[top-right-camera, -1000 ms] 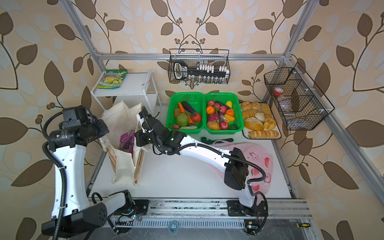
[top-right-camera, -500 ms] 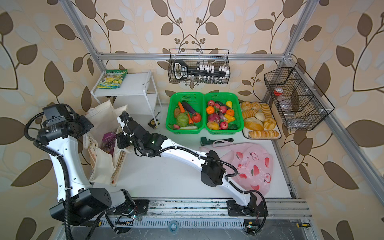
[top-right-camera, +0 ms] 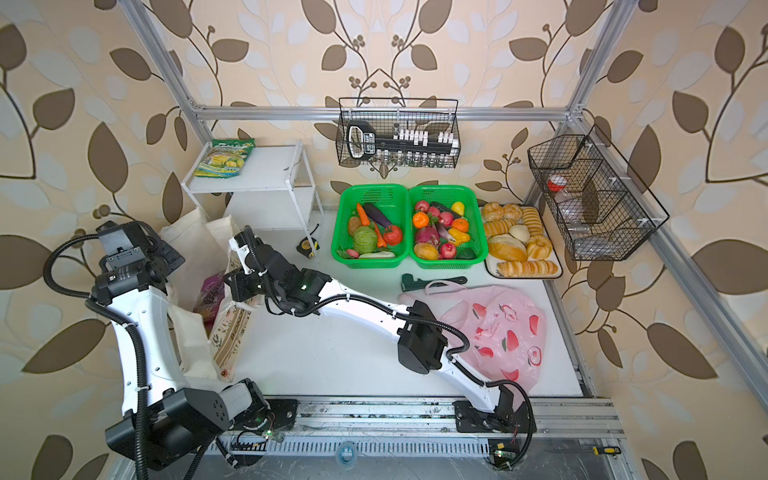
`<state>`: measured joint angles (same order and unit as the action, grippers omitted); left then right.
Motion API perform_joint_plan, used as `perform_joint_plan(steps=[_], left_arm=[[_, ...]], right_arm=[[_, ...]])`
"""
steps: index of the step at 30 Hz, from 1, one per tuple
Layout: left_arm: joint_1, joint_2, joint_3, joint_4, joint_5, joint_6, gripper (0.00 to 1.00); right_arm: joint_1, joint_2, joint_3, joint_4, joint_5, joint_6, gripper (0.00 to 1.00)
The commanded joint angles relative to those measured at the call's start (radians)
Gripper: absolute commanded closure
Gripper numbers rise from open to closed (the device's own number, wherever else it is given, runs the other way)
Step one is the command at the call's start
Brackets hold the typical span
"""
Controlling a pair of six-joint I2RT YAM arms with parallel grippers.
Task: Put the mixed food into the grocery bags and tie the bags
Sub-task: 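Open both grippers off the tote and draw them back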
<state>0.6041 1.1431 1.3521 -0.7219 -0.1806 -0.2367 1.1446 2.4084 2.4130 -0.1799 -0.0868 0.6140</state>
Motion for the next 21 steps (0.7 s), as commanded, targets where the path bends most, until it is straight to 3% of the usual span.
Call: perform_joint_plan(steps=[1, 2, 3, 7, 11, 17, 21], left_arm=[[0.010, -0.042, 0.030, 0.052, -0.074, -0.020, 0.48], [0.010, -0.040, 0.043, 0.042, -0.085, -0.025, 0.35], [0.010, -0.039, 0.052, 0.035, -0.089, -0.026, 0.30], [0.010, -0.041, 0.091, 0.005, -0.084, -0.034, 0.26], [0.008, -0.048, 0.160, -0.047, -0.031, -0.038, 0.24], [-0.030, -0.056, 0.296, -0.103, 0.252, -0.049, 0.19], [-0.078, -0.057, 0.346, -0.068, 0.545, -0.129, 0.16]], right_arm=[[-0.006, -0.051, 0.066, 0.061, -0.050, -0.041, 0.74], [-0.014, -0.067, 0.065, 0.053, -0.065, -0.051, 0.66], [-0.020, -0.082, 0.062, 0.046, -0.079, -0.058, 0.61], [-0.049, -0.167, 0.019, -0.023, -0.089, -0.067, 0.57], [-0.074, -0.306, -0.153, -0.016, -0.079, -0.065, 0.52], [-0.113, -0.544, -0.424, -0.059, -0.015, -0.075, 0.43], [-0.157, -0.770, -0.733, -0.032, 0.093, -0.089, 0.41]])
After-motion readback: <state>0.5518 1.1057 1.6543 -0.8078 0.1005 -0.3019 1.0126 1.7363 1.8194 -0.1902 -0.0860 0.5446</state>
